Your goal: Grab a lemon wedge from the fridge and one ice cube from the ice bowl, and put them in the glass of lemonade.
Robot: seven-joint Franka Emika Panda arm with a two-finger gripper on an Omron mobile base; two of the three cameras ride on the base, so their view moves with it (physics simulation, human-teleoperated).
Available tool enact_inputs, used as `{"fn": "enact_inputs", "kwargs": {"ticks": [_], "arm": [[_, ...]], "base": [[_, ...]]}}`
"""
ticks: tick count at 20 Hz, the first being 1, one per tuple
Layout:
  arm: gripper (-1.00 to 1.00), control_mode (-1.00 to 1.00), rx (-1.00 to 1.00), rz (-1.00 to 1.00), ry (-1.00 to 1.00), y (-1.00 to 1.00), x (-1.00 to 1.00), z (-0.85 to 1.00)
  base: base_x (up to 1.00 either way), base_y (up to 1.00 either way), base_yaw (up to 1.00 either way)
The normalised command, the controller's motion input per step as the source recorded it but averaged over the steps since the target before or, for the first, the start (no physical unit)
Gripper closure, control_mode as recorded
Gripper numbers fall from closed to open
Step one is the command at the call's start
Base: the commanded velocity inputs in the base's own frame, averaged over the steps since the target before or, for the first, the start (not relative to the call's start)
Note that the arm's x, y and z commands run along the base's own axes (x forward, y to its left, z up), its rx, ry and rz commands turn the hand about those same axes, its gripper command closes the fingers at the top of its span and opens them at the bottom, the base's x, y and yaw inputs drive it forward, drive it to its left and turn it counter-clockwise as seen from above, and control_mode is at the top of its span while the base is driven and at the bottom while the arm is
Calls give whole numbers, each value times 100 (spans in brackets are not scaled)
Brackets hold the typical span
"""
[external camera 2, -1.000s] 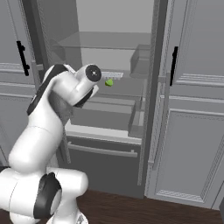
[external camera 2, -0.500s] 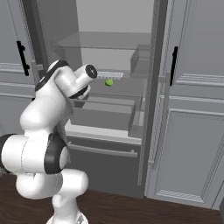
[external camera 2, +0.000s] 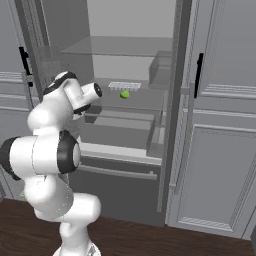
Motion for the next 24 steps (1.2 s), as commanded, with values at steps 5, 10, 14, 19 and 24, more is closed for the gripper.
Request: {"fn": "enact_inputs", "kwargs": {"ticks": [5,10,14,19,24], "arm": [[-100,-100,9,40,1,100,-42,-55],[-100,-100,5,17,0,56,-18,-22],[-100,-100,-5,-8,-51,-89,-86,76],[-100,-100,-28,-16,-61,-100,-89,60],[-100,-100,-35,-31,-35,-100,-89,42]], "base": [[0,0,0],[0,0,0],[0,0,0],[0,0,0],[0,0,0]]}}
